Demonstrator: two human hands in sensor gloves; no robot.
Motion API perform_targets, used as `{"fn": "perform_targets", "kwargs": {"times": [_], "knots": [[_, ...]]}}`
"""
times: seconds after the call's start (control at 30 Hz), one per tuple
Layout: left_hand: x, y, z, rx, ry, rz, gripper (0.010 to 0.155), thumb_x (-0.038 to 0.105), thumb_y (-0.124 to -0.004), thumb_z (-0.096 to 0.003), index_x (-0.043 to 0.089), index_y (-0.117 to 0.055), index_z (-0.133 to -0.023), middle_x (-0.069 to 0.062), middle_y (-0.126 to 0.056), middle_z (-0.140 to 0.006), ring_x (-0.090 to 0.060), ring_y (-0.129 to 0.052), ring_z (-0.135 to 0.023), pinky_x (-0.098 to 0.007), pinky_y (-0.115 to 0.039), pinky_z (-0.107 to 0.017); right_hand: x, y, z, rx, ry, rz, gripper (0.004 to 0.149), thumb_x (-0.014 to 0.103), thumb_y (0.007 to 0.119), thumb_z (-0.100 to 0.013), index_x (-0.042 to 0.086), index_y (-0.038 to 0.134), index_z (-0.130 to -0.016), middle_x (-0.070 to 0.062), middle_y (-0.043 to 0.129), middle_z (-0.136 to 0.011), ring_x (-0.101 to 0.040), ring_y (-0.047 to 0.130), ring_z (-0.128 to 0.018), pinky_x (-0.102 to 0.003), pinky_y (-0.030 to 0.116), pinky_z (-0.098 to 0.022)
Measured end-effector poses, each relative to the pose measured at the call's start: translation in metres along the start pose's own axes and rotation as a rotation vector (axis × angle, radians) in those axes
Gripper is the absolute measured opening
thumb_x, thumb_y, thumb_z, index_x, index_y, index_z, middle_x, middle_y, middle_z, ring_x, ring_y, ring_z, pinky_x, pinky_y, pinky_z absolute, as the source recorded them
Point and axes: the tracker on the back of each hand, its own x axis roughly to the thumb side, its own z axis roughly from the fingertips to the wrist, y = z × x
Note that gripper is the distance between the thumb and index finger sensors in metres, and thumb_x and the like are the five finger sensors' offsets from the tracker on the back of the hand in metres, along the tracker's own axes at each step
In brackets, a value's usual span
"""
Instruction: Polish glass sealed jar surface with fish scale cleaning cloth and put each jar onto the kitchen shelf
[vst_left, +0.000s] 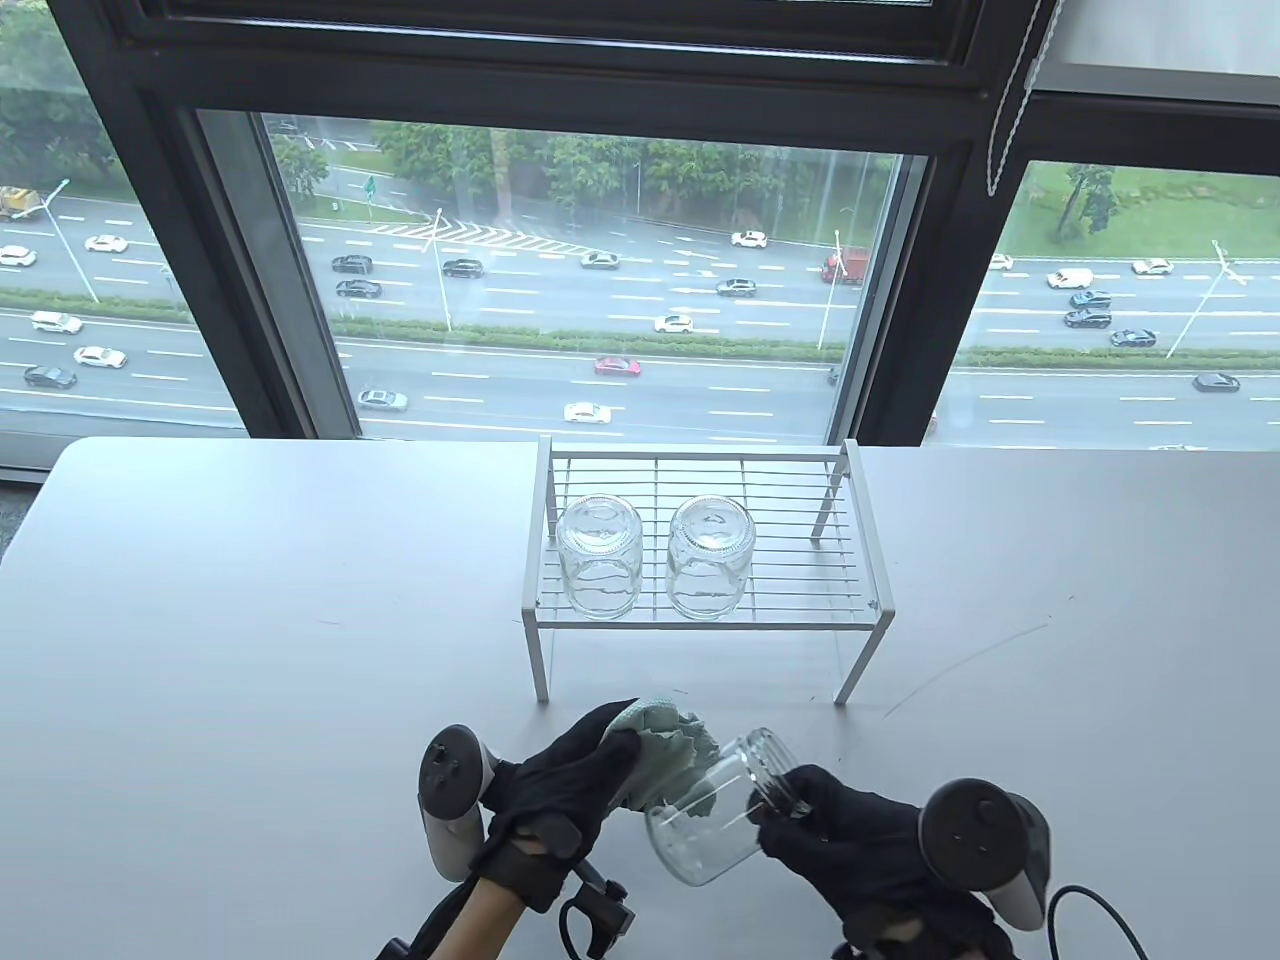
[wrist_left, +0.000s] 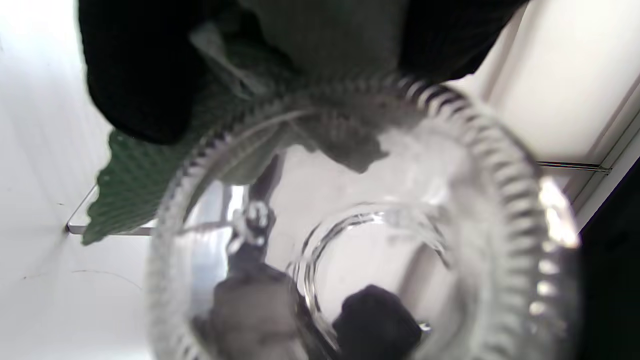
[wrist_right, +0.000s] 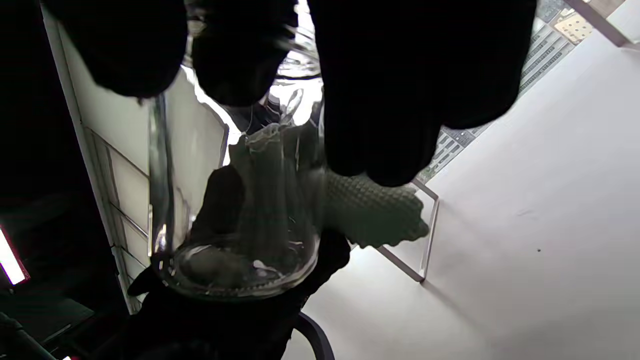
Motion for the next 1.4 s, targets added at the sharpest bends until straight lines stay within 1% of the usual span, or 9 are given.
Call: {"fn": "perform_targets", "kwargs": {"times": [0.1,0.17,0.53,0.83,0.9,0.93,1.07,1.27,1.4], "knots": [[-0.008,-0.006,0.003,-0.153,0.037,0.275,0.067,0.067,-0.062,-0.0571,0.033,-0.054,-0.114,-0.025,-0.067,-0.111,-0.052,-0.084,-0.087,-0.053,-0.085,-0.056,0.001,0.007,-0.033,0.029,-0.015,0.001,0.05,0.059,0.077,-0.041,0.031,0.079,-0.082,-0.02,0.098,-0.078,-0.033,0.103,-0.061,-0.052,0.081,-0.051],[-0.011,-0.003,0.004,-0.076,0.044,0.365,0.072,0.071,-0.064,-0.0552,0.034,-0.052,-0.116,-0.027,-0.06,-0.115,-0.057,-0.076,-0.092,-0.058,-0.081,-0.056,-0.006,0.008,-0.047,0.009,-0.007,-0.03,0.052,0.06,0.077,-0.04,0.031,0.079,-0.084,-0.019,0.1,-0.075,-0.031,0.104,-0.058,-0.051,0.082,-0.05],[-0.008,-0.012,0.005,-0.101,0.026,-0.007,0.074,0.074,-0.066,-0.0525,0.036,-0.054,-0.115,-0.031,-0.055,-0.115,-0.058,-0.077,-0.088,-0.057,-0.085,-0.05,-0.048,0.023,-0.019,-0.117,0.079,-0.104,0.053,0.063,0.075,-0.037,0.03,0.082,-0.078,-0.016,0.105,-0.064,-0.027,0.108,-0.047,-0.048,0.085,-0.044],[0.005,-0.016,0.007,-0.046,-0.042,-0.378,0.075,0.068,-0.08,-0.0488,0.034,-0.057,-0.112,-0.032,-0.059,-0.111,-0.058,-0.083,-0.083,-0.055,-0.09,-0.044,-0.046,0.027,-0.014,-0.179,0.338,-0.056,0.057,0.068,0.077,-0.035,0.029,0.086,-0.076,-0.012,0.109,-0.052,-0.022,0.11,-0.036,-0.044,0.088,-0.038],[0.003,-0.015,0.007,-0.023,-0.041,-0.285,0.075,0.067,-0.082,-0.049,0.035,-0.057,-0.112,-0.031,-0.06,-0.111,-0.057,-0.084,-0.083,-0.054,-0.09,-0.045,-0.044,0.026,-0.013,-0.207,0.315,-0.054,0.068,0.072,0.078,-0.033,0.025,0.08,-0.083,-0.008,0.108,-0.053,-0.019,0.109,-0.038,-0.042,0.089,-0.039],[0.001,-0.013,0.007,0.01,-0.044,-0.162,0.075,0.068,-0.081,-0.0497,0.035,-0.056,-0.112,-0.031,-0.061,-0.111,-0.056,-0.086,-0.082,-0.052,-0.092,-0.045,-0.046,0.025,-0.017,-0.175,0.149,-0.115,0.082,0.074,0.08,-0.032,0.022,0.068,-0.095,-0.004,0.106,-0.057,-0.017,0.108,-0.041,-0.042,0.089,-0.042],[-0.004,-0.015,0.007,-0.054,0.025,0.313,0.076,0.069,-0.079,-0.0513,0.032,-0.056,-0.113,-0.033,-0.063,-0.109,-0.056,-0.087,-0.08,-0.051,-0.093,-0.043,-0.042,0.026,-0.026,-0.035,0.026,-0.422,0.076,0.062,0.086,-0.036,0.026,0.066,-0.1,-0.009,0.103,-0.062,-0.024,0.106,-0.047,-0.048,0.084,-0.046],[-0.008,-0.021,0.008,-0.199,0.125,0.389,0.083,0.074,-0.076,-0.0515,0.031,-0.048,-0.116,-0.037,-0.054,-0.111,-0.059,-0.08,-0.087,-0.05,-0.092,-0.049,-0.04,0.008,-0.023,-0.064,-0.11,0.068,0.065,0.075,0.074,-0.034,0.04,0.081,-0.089,-0.001,0.105,-0.062,-0.02,0.107,-0.047,-0.046,0.086,-0.047],[-0.007,-0.019,0.008,-0.183,0.127,0.313,0.083,0.074,-0.076,-0.0515,0.031,-0.048,-0.116,-0.037,-0.056,-0.11,-0.058,-0.083,-0.085,-0.049,-0.093,-0.047,-0.041,0.014,-0.021,-0.07,-0.1,-0.033,0.059,0.068,0.079,-0.034,0.036,0.086,-0.083,-0.01,0.104,-0.066,-0.029,0.105,-0.051,-0.052,0.082,-0.049]]}}
